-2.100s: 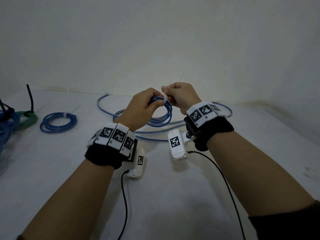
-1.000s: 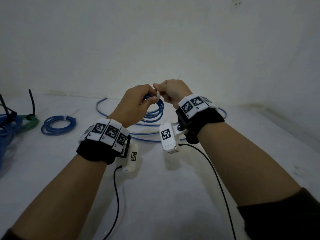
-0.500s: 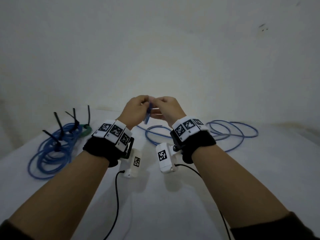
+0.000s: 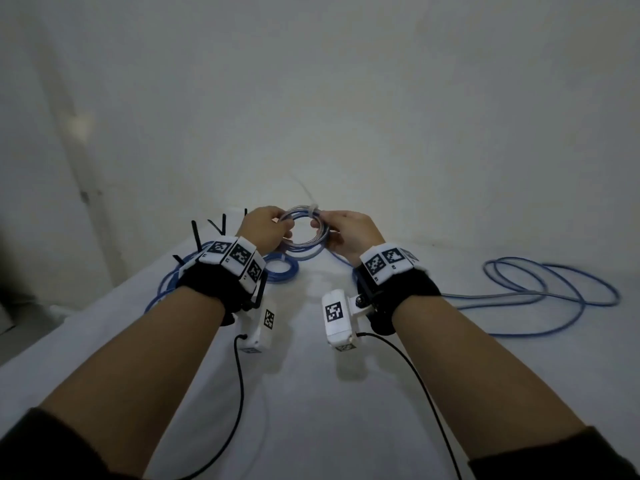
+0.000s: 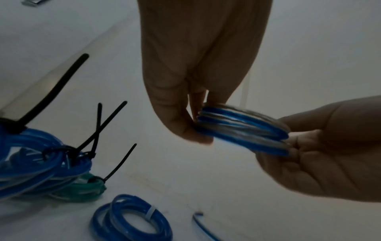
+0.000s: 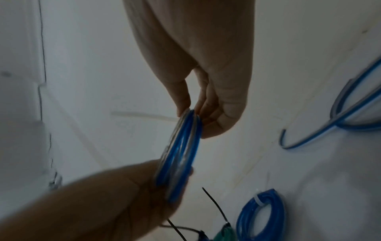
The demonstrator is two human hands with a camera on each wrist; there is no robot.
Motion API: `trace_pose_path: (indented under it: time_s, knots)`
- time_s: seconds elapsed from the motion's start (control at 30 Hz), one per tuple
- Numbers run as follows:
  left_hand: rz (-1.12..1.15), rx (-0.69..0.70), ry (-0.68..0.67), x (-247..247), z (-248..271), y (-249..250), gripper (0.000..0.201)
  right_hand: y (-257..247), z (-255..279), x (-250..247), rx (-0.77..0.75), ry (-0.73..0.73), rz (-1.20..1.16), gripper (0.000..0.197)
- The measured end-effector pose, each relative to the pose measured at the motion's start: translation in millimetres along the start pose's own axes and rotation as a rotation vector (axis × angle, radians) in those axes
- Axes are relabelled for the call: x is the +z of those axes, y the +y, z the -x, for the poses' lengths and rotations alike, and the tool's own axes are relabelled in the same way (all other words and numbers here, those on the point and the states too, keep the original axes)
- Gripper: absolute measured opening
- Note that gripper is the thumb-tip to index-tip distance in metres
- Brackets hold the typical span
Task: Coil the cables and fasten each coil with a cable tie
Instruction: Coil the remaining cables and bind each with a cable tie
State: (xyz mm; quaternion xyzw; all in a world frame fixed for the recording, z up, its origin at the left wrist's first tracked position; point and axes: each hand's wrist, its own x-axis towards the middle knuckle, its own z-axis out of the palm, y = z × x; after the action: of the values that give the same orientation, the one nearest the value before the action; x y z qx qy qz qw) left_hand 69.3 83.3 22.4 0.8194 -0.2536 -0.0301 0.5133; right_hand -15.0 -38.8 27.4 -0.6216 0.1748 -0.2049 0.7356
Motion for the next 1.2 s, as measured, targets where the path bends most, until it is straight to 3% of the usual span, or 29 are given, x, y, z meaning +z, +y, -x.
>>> trace_pose_path:
  time_s: [0.1, 0.27, 0.43, 0.57, 0.67, 0.8, 0.9, 1.07, 1.2]
  knots:
    - [-0.127, 0.008, 0.118, -8.8, -10.1, -14.7, 0.018, 16.0, -11.7, 12.6, 0.082, -0.033, 0.297, 0.018]
    - [-0.542, -0.006, -0.044, -20.7, -22.1, -28.8, 0.027, 43.0, -39.5, 31.8, 0.154, -0.027, 0.399, 0.019]
    - [-0.515, 0.021, 0.093, -25.2, -28.3, -32.9, 0.03, 65.8, -62.0, 37.7, 0.197, -0.123, 0.621, 0.008]
    - [-0.37, 0.105, 0.277, -22.4, -30.6, -27.9, 0.021, 72.5, -71.0, 32.0, 0.24, -0.128, 0.715, 0.028]
    - [-0.306, 0.168, 0.312, -11.1, -31.3, -17.9, 0.021, 69.1, -73.1, 14.1, 0.186, -0.096, 0.83, 0.034]
    - [-0.286, 0.203, 0.196, 14.6, -32.5, -0.6, 0.022, 52.3, -66.5, -30.6, 0.075, -0.046, 1.252, 0.038]
    - [-0.289, 0.23, 0.074, 37.7, -30.8, 11.5, 0.02, 42.5, -53.1, -68.1, 0.121, -0.098, 1.447, 0.032]
    - [-0.361, 0.268, -0.125, 73.3, -20.4, 27.9, 0.018, 38.2, -24.3, -109.7, 0.265, -0.22, 1.598, 0.04]
    - [-0.437, 0.305, -0.302, 96.1, -8.4, 34.0, 0.021, 37.4, -9.0, -127.7, 0.185, -0.25, 1.597, 0.027]
